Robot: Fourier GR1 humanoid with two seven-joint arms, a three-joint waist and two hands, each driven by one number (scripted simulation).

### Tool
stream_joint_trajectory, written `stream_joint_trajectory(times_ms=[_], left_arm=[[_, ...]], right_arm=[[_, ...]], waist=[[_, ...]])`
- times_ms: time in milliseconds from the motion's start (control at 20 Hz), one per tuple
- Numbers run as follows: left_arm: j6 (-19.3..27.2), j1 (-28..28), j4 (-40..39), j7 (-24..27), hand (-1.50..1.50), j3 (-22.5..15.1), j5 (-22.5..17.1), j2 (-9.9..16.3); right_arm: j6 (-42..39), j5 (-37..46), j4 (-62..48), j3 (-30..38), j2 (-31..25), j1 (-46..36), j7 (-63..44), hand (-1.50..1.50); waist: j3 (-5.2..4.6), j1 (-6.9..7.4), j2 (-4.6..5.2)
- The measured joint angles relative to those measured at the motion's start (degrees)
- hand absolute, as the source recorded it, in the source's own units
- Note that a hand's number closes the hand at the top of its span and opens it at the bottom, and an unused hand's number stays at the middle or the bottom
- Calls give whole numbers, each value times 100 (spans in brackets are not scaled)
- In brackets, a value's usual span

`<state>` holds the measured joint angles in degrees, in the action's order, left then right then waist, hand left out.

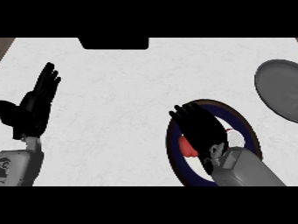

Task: Pick the bell pepper from the plate and place it in the pan

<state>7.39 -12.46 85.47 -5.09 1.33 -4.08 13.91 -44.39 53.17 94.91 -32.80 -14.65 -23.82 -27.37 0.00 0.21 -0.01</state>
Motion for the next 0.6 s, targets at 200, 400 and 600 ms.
stream_joint_trajectory(times_ms=[200, 400, 600], left_arm=[[-131, -17, -4, -32, 0, 146, -19, 41], [-133, 31, -42, 49, 0, 134, 87, -77], [-119, 13, -68, 78, 0, 123, 204, -173]], right_arm=[[120, 330, -158, -71, -18, 190, 202, -150], [96, 549, -448, -24, 38, 222, 389, -150], [129, 693, -770, 81, 81, 193, 708, 150]], waist=[[0, -10, 0], [0, -12, 1], [0, -9, 1]])
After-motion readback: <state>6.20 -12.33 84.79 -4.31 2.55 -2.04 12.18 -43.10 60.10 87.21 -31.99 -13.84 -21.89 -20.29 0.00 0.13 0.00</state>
